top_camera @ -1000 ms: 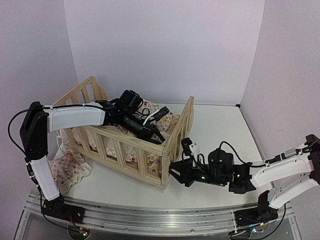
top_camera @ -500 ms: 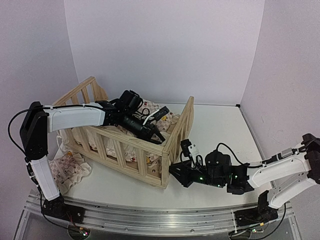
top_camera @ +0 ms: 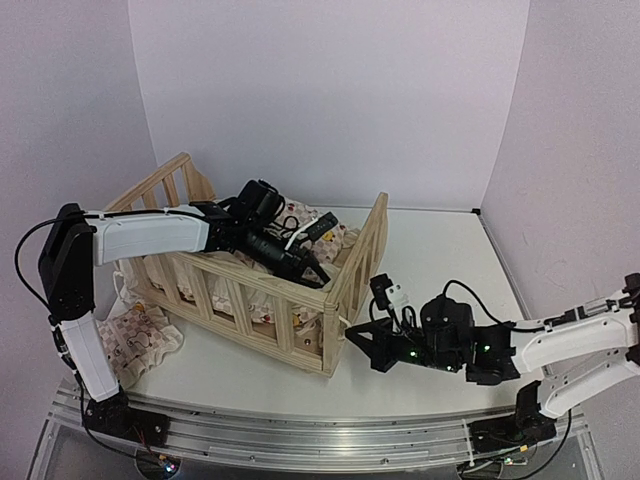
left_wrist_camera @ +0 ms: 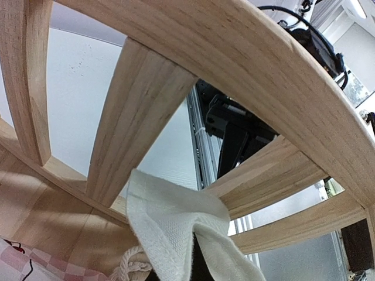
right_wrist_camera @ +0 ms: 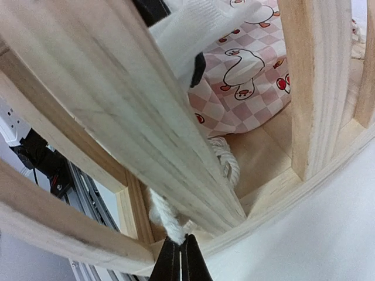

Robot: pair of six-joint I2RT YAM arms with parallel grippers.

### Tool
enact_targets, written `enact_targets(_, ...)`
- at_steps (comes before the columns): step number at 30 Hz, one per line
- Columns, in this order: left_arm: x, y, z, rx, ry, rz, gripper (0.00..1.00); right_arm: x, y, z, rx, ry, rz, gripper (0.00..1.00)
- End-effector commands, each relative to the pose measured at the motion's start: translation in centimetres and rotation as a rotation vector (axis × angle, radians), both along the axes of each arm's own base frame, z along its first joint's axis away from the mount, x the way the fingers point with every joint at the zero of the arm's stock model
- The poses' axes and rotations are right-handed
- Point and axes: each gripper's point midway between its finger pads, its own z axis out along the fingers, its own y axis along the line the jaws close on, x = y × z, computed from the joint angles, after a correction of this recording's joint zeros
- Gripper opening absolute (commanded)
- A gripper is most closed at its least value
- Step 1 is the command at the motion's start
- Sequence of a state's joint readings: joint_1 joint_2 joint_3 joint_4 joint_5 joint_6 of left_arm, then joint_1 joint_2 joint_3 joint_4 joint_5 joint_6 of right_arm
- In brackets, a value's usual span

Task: Set up the pet bed

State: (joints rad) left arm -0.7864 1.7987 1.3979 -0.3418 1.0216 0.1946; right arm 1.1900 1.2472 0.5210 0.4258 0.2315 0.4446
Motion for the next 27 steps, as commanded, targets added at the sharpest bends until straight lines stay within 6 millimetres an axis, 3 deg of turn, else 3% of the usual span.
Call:
enact_targets(1, -0.8, 0.8, 2.2, -0.043, -0.062, -0.024, 0.00, -2.1, -0.8, 2.8, -0.074, 0.021, 0.107, 0.00)
enact_targets(12, -0.7, 1.0, 1.8, -0.038, -0.106, -0.030, 0.00, -8.1, -1.7, 5.9, -0.113, 0.314, 0.324, 0.00)
enact_targets(16, -0.8, 1.1, 1.8, -0.042, -0.116, -0.038, 0.00, -8.5, -1.7, 7.7, -0.090, 0.357, 0.320, 0.00)
enact_targets(21, -0.9, 1.2, 1.9, -0.051, -0.126, -0.042, 0.00, -8.1, -0.7, 11.7, -0.010, 0.336, 0.319, 0.00)
enact_targets(27, -1.1, 1.3, 2.0, -0.057, -0.130, -0.045, 0.00, -7.7, 0.7, 12.8, 0.014, 0.396, 0.298, 0.00)
